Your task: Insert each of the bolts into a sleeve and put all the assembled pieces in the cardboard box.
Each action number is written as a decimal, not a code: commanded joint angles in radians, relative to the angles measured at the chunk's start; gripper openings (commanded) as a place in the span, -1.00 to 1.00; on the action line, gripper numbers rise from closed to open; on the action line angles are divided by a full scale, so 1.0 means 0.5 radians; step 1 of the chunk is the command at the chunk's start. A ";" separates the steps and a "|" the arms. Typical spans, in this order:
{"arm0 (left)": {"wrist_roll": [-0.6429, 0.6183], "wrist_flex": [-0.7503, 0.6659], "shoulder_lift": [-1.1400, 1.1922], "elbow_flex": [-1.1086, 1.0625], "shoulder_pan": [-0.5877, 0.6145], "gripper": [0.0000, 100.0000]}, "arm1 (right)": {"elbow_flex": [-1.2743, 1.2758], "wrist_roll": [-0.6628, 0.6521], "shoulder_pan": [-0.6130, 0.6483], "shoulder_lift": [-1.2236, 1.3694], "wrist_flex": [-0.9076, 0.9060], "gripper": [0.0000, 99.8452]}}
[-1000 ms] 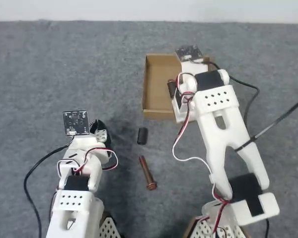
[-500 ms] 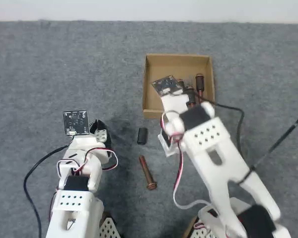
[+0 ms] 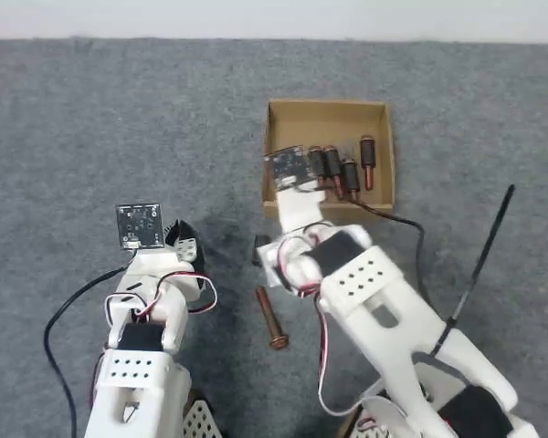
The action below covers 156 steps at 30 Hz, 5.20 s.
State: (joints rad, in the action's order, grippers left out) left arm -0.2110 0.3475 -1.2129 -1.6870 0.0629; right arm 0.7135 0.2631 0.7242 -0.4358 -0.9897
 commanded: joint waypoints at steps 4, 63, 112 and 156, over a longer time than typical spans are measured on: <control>0.015 0.000 -0.046 0.014 -0.012 -0.98 | -0.018 0.031 0.069 -0.020 0.087 -0.75; 0.015 0.000 -0.046 0.014 -0.012 -0.98 | -0.270 0.172 -0.305 0.422 0.054 -0.99; 0.117 0.847 1.614 1.300 0.006 -0.98 | 0.954 -0.540 -1.969 -0.370 0.146 -0.99; 1.629 2.038 1.774 1.904 -0.786 -0.66 | 0.957 -0.543 -1.975 -0.367 0.189 -0.99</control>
State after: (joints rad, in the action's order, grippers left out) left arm 0.5946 1.4753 -0.2647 -0.7050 -0.3222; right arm 1.1983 0.0084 -0.2731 -0.6229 -0.9083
